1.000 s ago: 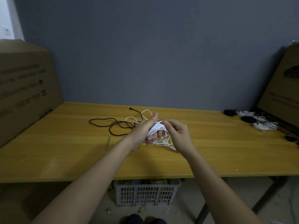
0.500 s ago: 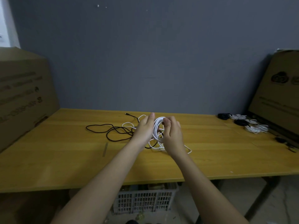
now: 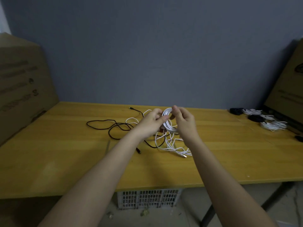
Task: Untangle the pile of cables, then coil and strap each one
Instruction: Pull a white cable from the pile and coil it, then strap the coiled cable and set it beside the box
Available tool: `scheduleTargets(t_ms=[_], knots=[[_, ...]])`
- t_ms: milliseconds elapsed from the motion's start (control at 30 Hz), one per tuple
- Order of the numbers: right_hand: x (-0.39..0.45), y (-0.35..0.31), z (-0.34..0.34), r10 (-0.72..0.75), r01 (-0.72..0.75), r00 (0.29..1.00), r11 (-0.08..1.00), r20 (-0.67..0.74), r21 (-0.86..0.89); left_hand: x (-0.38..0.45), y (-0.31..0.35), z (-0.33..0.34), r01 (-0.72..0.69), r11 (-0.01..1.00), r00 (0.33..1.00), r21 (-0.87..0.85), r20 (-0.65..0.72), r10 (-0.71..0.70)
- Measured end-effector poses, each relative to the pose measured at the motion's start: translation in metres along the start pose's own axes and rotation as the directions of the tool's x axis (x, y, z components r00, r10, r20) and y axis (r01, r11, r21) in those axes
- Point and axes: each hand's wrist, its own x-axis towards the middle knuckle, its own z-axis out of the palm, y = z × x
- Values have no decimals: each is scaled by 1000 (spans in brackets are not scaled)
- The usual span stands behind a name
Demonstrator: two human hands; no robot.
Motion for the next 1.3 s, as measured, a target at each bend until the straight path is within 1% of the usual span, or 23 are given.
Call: scheduleTargets(t_ms=[33,100,200,267,333,367,433,533,633,733,867,933,1033,1100,1233,1300], knots=[[10,10,5,45,-44,999,998,-25,33,15,-9,1,8,1000,1000,14,-23,-7],[35,35,15,105,-104,994,994,-34,35,49,-31,3,17,999,997,34,-79,-15],[86,77,22,110,-110,994,994,-24,-22,108,-62,4,-2,999,984,-38,-181,-5],[122,103,22,124,-123,992,991,27,-44,148,-77,4,8,995,974,-99,-226,-30],[152,118,18,173,-168,982,983,70,-79,181,-84,4,39,991,973,-126,-220,-66],[166,123,15,176,-168,983,979,59,-115,194,-82,5,49,988,976,-146,-204,-79],[187,125,6,156,-158,987,972,-21,-172,213,-72,8,68,977,983,-203,-152,-100],[212,104,-14,177,-199,977,960,-121,-196,235,-34,9,103,964,991,-246,-60,-121],[226,66,-40,210,-243,965,940,-159,-238,248,15,5,171,967,985,-188,23,-170],[230,18,-63,245,-285,953,925,-177,-253,248,63,2,209,972,973,-108,121,-196],[213,-34,-92,253,-325,931,901,-263,-286,240,112,2,221,972,945,75,230,-233],[199,-52,-109,262,-350,919,887,-295,-302,236,128,7,207,971,948,115,223,-229],[177,-62,-144,286,-406,889,853,-359,-328,235,141,30,114,971,977,212,155,-149],[163,-62,-173,314,-457,863,819,-397,-347,235,147,53,93,965,984,246,126,-127],[124,-43,-241,401,-569,806,728,-436,-383,233,152,115,106,965,977,239,157,-146],[104,-28,-282,436,-625,766,677,-472,-389,235,150,154,100,956,969,276,191,-156]])
